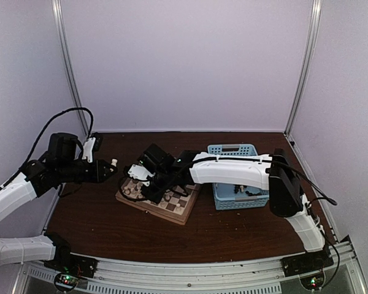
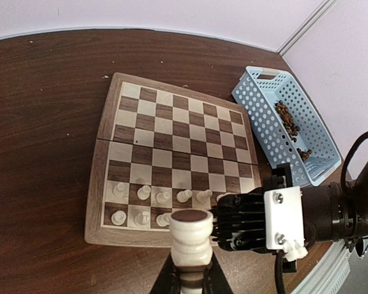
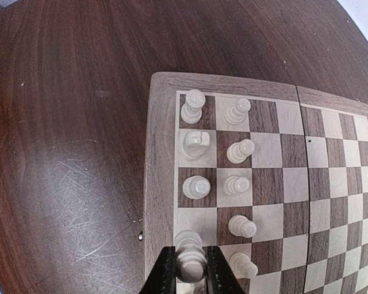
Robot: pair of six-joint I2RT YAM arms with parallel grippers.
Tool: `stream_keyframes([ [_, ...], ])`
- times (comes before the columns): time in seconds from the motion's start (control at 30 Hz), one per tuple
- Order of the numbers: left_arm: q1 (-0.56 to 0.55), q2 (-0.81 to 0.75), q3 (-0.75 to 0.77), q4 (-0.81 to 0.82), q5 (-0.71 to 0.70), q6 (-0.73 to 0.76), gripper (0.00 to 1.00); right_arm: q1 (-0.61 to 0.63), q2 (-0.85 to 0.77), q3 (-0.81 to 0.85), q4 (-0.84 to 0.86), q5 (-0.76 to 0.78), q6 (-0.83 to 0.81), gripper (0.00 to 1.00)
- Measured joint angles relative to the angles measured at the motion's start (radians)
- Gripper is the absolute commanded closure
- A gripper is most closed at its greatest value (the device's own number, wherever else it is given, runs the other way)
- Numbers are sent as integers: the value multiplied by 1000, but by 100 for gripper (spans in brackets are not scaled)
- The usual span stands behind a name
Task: Set up the chess pieces on the board
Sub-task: Place the chess piece on the chessboard.
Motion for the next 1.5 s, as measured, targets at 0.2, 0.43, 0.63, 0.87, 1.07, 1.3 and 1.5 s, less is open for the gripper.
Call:
stream_keyframes([
  [0.2,0,0,0,0,3,0,100,0,34,31,-12,2,0,100],
  [0.43,0,0,0,0,6,1,100,0,40,37,-18,8,0,100],
  [0.63,0,0,0,-2,7,2,100,0,55,58,-19,10,0,100],
  [0.87,0,0,0,-7,6,8,100,0,72,68,-20,10,0,99],
  [1.07,0,0,0,-11,6,9,100,0,85,68,-20,17,0,94],
  [1.3,0,-1,0,-18,6,10,100,0,87,72,-20,21,0,82],
  [1.5,0,-1,0,-26,6,13,100,0,87,76,-25,21,0,76],
])
